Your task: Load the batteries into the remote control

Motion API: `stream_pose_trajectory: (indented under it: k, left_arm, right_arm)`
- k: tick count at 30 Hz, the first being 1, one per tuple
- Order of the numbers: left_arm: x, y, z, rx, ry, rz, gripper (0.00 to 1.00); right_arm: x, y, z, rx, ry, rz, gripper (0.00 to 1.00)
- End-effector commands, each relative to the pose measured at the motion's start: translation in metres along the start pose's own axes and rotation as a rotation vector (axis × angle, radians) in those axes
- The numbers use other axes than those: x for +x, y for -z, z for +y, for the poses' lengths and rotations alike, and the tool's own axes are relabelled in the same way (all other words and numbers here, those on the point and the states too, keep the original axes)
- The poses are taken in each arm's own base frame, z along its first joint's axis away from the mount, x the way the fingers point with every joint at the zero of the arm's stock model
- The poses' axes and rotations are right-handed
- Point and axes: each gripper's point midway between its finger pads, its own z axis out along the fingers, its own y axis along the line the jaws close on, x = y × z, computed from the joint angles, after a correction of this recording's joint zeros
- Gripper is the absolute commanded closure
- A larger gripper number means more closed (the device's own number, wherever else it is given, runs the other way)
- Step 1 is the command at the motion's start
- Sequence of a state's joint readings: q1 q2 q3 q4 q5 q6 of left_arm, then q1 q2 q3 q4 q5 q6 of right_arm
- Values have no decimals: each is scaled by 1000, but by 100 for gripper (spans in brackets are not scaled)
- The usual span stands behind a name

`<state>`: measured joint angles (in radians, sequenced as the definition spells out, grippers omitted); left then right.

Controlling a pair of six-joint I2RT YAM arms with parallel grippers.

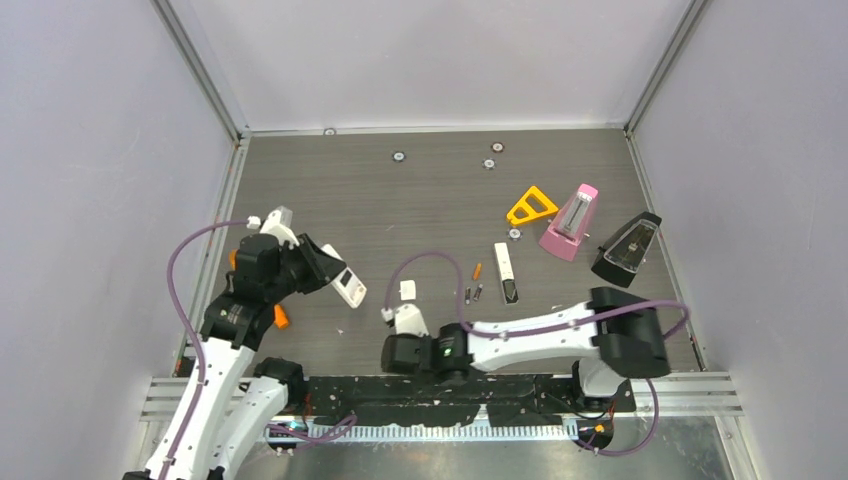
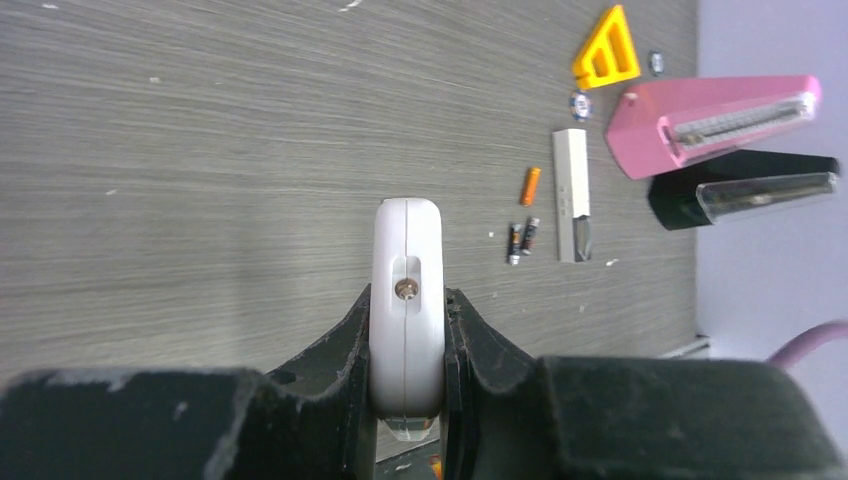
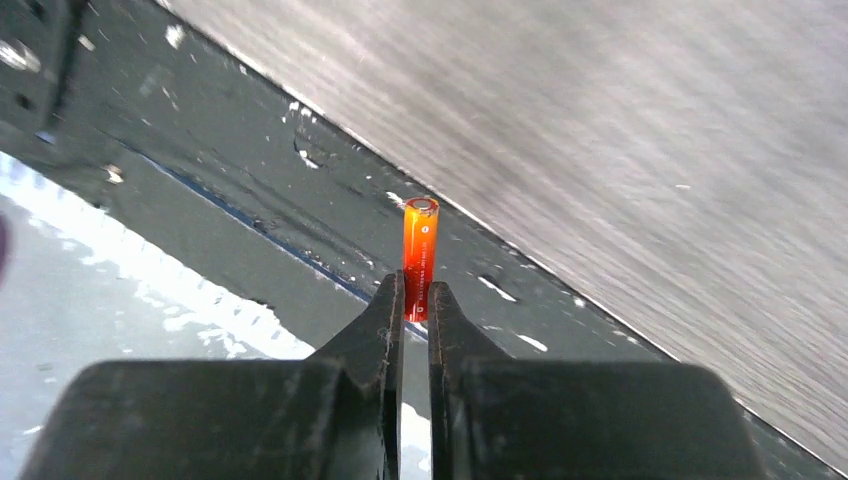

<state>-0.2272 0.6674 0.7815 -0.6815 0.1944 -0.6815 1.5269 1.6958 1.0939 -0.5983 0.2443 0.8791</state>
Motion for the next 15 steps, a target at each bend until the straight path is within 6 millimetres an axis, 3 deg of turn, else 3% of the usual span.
stream_pose_trajectory:
  k: [1, 6, 10, 15]
  left_arm:
    - [-11, -12, -41, 270, 82, -87, 100]
    - [-14, -26, -61, 456, 196, -146, 100]
    - [-12, -38, -71, 505, 272, -180, 100]
    - [-10, -52, -79, 516, 364, -206, 100]
  right_arm:
    - [-49, 52, -25, -56, -208, -178, 95]
    - [-83, 91, -56, -131, -429, -292, 95]
    - [-111, 128, -73, -215, -610, -380, 95]
    - [-147, 147, -86, -250, -789, -432, 95]
